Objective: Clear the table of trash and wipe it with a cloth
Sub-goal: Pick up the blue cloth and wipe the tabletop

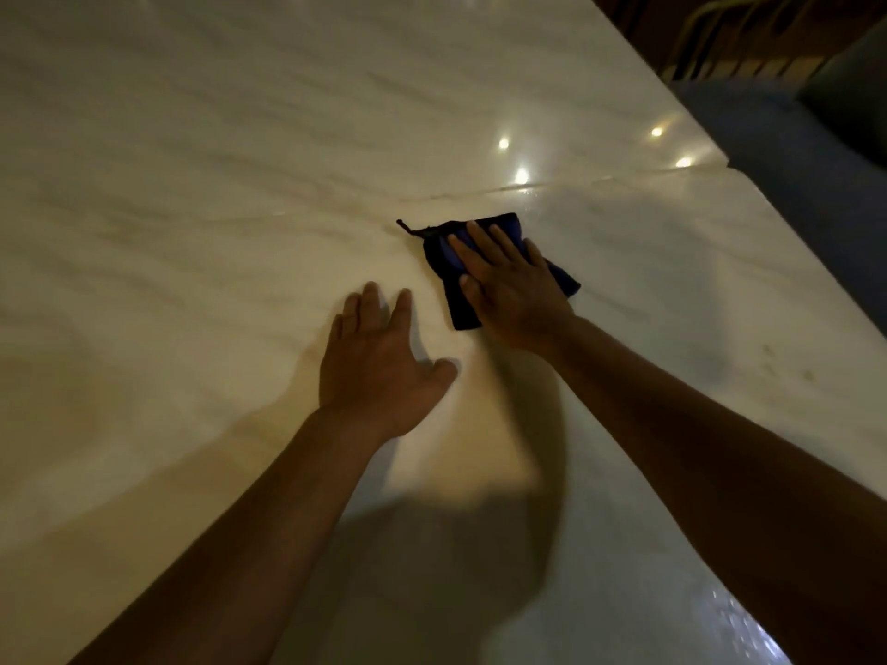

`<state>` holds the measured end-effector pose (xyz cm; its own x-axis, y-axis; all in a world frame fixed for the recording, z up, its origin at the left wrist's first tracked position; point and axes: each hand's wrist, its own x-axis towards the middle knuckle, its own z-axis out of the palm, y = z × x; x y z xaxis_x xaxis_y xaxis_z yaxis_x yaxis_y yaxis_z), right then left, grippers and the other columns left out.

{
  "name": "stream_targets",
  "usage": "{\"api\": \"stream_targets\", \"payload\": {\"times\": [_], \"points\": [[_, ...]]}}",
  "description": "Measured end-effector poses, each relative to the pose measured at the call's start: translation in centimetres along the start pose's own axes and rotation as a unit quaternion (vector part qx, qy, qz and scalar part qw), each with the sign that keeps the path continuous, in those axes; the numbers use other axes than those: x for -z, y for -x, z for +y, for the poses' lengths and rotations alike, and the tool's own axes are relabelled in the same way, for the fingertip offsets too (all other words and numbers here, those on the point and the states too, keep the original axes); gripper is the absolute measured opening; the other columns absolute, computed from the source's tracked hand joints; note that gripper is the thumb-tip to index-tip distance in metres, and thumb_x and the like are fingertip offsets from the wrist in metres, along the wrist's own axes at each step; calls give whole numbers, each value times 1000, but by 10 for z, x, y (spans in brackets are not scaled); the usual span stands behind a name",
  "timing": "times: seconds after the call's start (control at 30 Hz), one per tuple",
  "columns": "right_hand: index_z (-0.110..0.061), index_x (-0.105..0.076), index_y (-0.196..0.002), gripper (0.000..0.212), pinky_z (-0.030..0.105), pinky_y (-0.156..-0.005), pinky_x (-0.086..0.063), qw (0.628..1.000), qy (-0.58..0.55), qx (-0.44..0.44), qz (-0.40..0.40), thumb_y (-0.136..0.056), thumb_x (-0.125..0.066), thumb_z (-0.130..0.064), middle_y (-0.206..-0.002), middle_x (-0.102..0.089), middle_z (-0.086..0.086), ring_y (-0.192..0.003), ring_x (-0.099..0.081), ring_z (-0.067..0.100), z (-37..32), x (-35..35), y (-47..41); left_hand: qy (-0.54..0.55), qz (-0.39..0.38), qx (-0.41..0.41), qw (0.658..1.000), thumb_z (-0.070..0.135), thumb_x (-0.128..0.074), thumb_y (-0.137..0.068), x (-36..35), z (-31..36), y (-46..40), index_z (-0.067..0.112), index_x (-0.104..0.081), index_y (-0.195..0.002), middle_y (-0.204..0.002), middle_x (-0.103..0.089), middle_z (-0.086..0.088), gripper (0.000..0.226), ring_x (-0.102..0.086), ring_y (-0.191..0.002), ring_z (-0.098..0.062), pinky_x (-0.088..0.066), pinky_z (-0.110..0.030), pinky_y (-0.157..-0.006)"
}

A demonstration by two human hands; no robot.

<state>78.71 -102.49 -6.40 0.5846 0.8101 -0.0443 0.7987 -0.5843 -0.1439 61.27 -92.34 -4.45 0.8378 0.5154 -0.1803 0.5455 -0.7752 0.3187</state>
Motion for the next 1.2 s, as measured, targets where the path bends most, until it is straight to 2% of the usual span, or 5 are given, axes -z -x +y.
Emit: {"api": "stream_targets", "payload": {"times": [0.27, 0.5, 0.77, 1.0, 1.2], "points": [[-25, -11, -157, 56, 49, -120, -6, 986, -23, -159, 32, -104, -25, -38, -165, -4, 3, -151, -3, 25, 42, 9, -69, -6, -17, 0, 1000, 77, -51, -81, 12, 19, -58, 31, -2, -159, -167, 11, -3, 102, 9, -153, -25, -9, -41, -122], [-30, -11, -157, 53, 47, -120, -4, 999, -28, 41, 18, -105, -23, -38, -165, -5, -2, -152, -3, 22, -3, -1, -73, 30, 4, 6, 1000, 76, -57, -78, 7, 18, -65, 32, -3, -159, -167, 6, 2, 107, 5, -153, -21, -11, -40, -124], [-25, -15, -156, 55, 48, -120, -9, 968, -42, -236, 67, -103, -26, -36, -164, -10, 1, -151, -8, 24, 128, 18, -71, -31, -45, -35, 998, 72, -54, -83, 17, 42, -108, 28, -2, -159, -167, 10, 2, 103, 8, -153, -19, -8, -35, -122], [-32, -13, -156, 53, 48, -119, -9, 997, -26, -66, 35, -105, -25, -40, -165, -7, -5, -151, -5, 20, 129, 19, -55, -30, -47, -86, 995, 63, -52, -89, 5, 101, -146, 28, -4, -160, -167, 7, -1, 92, 6, -153, -22, -6, -36, -122], [-23, -17, -156, 55, 55, -118, -14, 944, -34, -315, 89, -103, -26, -36, -163, -15, 5, -148, -13, 26, 272, 38, -41, -50, -58, -121, 990, 61, -50, -88, -6, 138, -167, 32, -4, -159, -167, 7, 2, 90, 5, -153, -20, -11, -37, -121]]}}
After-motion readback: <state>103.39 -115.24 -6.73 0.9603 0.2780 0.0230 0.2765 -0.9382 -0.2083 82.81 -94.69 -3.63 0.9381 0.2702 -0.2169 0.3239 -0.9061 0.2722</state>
